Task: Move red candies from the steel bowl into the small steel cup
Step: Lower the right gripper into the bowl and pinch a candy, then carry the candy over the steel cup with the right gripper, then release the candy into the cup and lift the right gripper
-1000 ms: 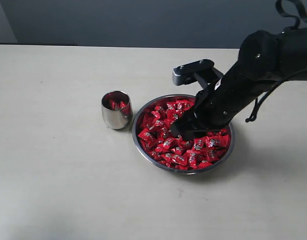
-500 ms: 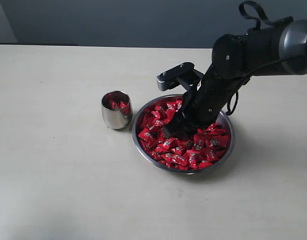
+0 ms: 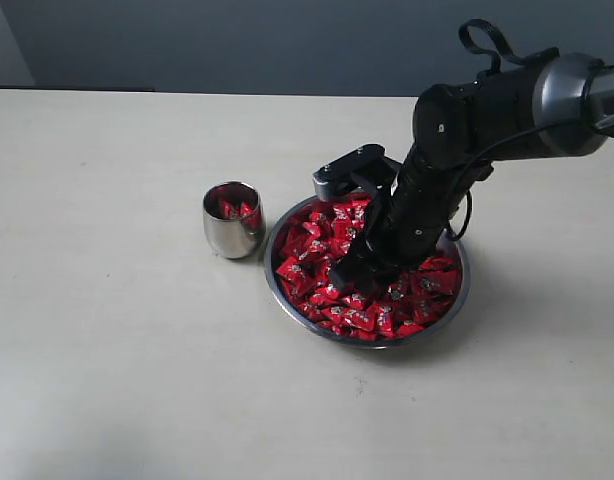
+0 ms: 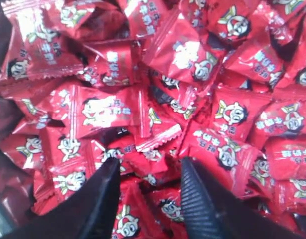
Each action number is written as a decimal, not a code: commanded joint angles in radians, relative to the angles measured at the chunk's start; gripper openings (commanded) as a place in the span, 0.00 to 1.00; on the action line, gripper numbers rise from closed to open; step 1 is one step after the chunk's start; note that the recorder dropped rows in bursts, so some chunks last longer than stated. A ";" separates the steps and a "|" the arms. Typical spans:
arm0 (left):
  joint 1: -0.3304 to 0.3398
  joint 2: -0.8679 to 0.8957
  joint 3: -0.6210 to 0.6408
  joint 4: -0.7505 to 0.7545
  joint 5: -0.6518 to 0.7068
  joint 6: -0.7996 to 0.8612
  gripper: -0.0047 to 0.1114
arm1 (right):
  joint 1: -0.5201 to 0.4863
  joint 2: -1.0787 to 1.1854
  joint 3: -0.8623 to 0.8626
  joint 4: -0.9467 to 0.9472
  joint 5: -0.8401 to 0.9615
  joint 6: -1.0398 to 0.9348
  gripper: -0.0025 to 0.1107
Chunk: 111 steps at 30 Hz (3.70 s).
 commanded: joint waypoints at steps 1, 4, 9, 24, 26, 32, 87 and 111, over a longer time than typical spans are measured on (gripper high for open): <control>-0.007 -0.005 0.005 0.002 -0.008 -0.001 0.04 | 0.000 0.012 -0.005 -0.009 -0.007 0.000 0.37; -0.007 -0.005 0.005 0.002 -0.008 -0.001 0.04 | 0.000 0.039 -0.005 -0.009 -0.011 0.000 0.37; -0.007 -0.005 0.005 0.002 -0.008 -0.001 0.04 | 0.000 0.062 -0.005 -0.009 -0.037 0.000 0.37; -0.007 -0.005 0.005 0.002 -0.008 -0.001 0.04 | 0.000 0.064 -0.036 -0.021 -0.026 0.000 0.01; -0.007 -0.005 0.005 0.002 -0.008 -0.001 0.04 | 0.000 0.060 -0.068 -0.025 0.017 0.003 0.01; -0.007 -0.005 0.005 0.002 -0.008 -0.001 0.04 | 0.000 0.041 -0.181 -0.135 0.124 0.139 0.01; -0.007 -0.005 0.005 0.002 -0.008 -0.001 0.04 | 0.130 0.365 -0.831 0.058 0.211 0.133 0.01; -0.007 -0.005 0.005 0.002 -0.008 -0.001 0.04 | 0.130 0.365 -0.831 0.033 0.257 0.133 0.34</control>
